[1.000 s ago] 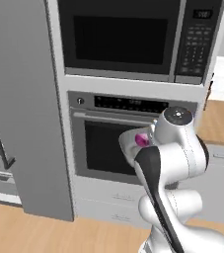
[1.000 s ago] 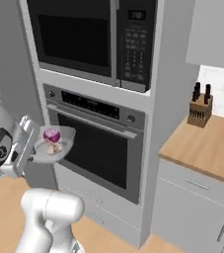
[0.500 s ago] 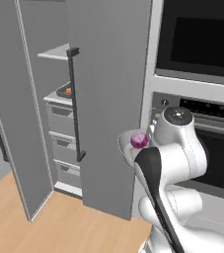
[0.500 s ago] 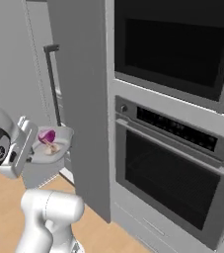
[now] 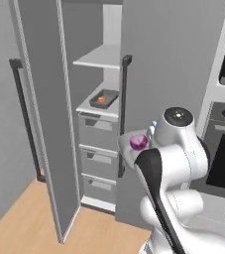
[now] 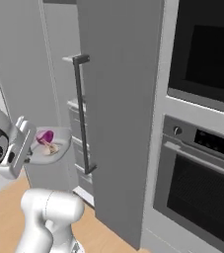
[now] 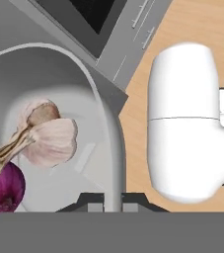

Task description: Take the meat container that has the shrimp and place it on the second highest rack of the freezer. Then take the vegetable container that has the onion and garlic and place it on the highest rack of the freezer.

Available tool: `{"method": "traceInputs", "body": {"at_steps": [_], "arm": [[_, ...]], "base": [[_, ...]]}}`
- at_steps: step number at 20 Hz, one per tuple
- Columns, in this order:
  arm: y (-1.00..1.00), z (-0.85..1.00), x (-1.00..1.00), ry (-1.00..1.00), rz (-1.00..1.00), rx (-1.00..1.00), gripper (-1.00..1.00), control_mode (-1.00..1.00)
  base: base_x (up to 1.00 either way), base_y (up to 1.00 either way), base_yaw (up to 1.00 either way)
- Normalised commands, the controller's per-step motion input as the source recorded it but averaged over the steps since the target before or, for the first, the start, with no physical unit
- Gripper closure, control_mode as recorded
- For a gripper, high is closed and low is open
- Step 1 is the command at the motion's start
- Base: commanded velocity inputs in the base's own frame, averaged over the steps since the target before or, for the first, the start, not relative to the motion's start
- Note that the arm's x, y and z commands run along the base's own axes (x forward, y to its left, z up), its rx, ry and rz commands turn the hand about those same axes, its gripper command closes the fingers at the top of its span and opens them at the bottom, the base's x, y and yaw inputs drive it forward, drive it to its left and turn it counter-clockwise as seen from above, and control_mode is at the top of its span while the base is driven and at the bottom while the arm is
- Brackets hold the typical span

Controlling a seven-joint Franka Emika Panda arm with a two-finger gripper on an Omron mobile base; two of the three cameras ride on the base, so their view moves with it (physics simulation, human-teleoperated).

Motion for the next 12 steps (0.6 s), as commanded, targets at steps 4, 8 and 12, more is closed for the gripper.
{"method": "traceInputs", "body": {"at_steps": [4, 8, 12], "arm": [[0.00, 0.00, 0.00, 0.00, 0.00, 0.00, 1.00, 1.00], [0.00, 0.00, 0.00, 0.00, 0.00, 0.00, 1.00, 1.00], [0.00, 0.00, 0.00, 0.00, 0.00, 0.00, 1.00, 1.00]], "base": [[0.40, 0.54, -0.44], [0.00, 0.21, -0.12], [0.23, 0.62, -0.26]]}}
